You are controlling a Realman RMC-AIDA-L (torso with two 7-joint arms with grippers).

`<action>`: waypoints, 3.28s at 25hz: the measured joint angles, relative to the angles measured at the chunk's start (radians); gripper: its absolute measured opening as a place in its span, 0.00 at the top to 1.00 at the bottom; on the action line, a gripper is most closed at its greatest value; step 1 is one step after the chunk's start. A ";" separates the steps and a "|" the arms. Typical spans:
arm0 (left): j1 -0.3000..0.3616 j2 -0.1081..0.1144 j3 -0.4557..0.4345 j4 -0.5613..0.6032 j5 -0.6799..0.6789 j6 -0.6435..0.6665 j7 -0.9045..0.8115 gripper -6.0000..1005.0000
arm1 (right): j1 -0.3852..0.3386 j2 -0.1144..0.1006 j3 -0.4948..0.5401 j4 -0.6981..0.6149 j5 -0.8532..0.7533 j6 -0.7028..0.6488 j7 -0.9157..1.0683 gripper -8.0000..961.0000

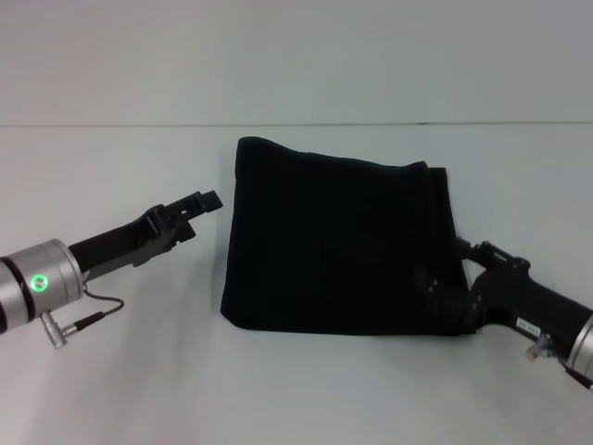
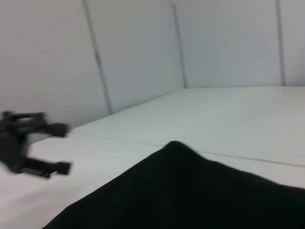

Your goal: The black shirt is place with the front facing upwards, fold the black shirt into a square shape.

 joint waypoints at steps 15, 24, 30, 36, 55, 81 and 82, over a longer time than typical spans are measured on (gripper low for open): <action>-0.053 0.009 0.019 -0.001 0.087 -0.085 -0.108 0.10 | -0.051 -0.001 0.002 -0.036 -0.074 -0.023 -0.013 0.14; -0.125 -0.010 0.033 -0.003 0.153 -0.181 -0.143 0.10 | -0.072 -0.001 -0.009 -0.044 -0.083 -0.068 -0.028 0.14; -0.168 -0.040 0.062 -0.008 0.154 -0.301 -0.136 0.10 | -0.086 -0.001 -0.011 -0.040 -0.083 -0.083 -0.037 0.14; -0.191 -0.058 0.082 -0.021 0.154 -0.354 -0.132 0.10 | -0.089 -0.001 -0.021 -0.037 -0.084 -0.085 -0.038 0.14; -0.206 -0.082 0.146 -0.016 0.156 -0.376 -0.056 0.20 | -0.089 -0.001 -0.051 -0.040 -0.084 -0.087 -0.037 0.14; -0.088 -0.091 0.133 0.044 0.053 -0.331 -0.041 0.90 | -0.079 0.000 -0.043 -0.044 -0.077 -0.091 -0.037 0.14; -0.087 -0.091 0.132 0.044 0.051 -0.329 -0.041 0.90 | -0.078 0.000 -0.043 -0.044 -0.077 -0.091 -0.036 0.14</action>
